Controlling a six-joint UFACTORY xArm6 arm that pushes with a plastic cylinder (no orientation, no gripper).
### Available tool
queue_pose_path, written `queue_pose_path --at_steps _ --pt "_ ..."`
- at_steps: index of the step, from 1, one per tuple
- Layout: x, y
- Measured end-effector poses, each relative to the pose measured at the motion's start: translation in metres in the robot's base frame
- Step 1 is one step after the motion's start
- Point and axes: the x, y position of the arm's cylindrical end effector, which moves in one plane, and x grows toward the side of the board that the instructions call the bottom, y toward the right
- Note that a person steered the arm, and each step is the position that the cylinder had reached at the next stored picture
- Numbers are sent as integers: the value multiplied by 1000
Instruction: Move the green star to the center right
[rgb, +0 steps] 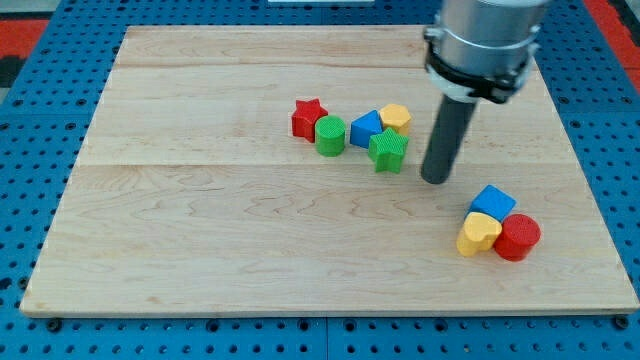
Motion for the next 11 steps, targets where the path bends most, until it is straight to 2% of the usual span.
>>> queue_pose_path --at_steps 1,2,3,4,7,8,9,11 --pt "13 -26" --pt "13 -89" --pt "-9 -155" --pt "-18 -153" --pt "-45 -58" --pt "-44 -40" --pt "-20 -31" --pt "-25 35"
